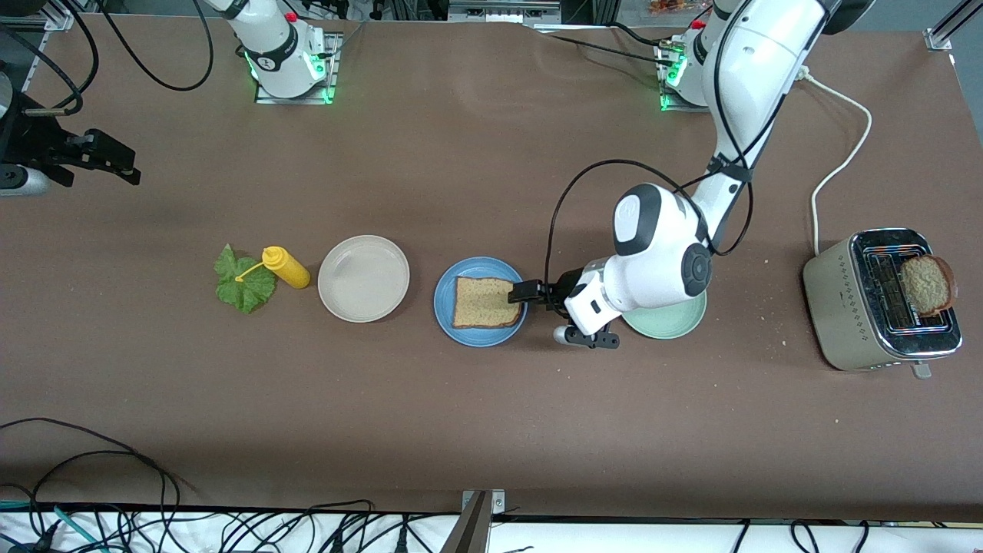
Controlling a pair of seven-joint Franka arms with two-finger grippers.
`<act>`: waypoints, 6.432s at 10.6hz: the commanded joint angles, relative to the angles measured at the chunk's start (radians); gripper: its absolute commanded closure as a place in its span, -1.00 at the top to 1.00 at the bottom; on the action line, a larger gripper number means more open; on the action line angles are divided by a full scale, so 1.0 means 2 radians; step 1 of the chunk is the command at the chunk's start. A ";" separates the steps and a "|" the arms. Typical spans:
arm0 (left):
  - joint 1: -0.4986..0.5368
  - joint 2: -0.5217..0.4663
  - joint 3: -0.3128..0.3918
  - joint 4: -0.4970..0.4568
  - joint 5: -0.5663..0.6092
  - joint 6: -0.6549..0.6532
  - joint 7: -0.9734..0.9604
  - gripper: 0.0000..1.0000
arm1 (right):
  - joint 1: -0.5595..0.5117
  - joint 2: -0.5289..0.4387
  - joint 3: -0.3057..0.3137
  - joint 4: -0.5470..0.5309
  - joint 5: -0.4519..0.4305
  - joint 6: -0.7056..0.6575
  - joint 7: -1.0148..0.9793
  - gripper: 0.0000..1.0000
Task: Make sandwich in blue plate with both arms
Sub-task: 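Raise the left gripper away while the right gripper reaches the lettuce, then grasp the green lettuce leaf with the right gripper and lift it, then carry the lettuce with the right gripper onto the bread slice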
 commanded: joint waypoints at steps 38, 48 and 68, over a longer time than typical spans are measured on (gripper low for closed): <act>0.140 -0.361 0.091 -0.059 0.347 -0.397 0.007 1.00 | -0.009 0.240 -0.001 -0.029 -0.002 0.150 -0.016 -0.88; 0.139 -0.361 0.091 -0.059 0.348 -0.397 0.007 1.00 | 0.052 0.228 0.000 0.173 -0.037 -0.127 0.057 -0.90; 0.144 -0.355 0.092 -0.058 0.348 -0.397 0.008 1.00 | 0.309 0.421 0.013 0.175 0.159 0.242 0.262 -0.74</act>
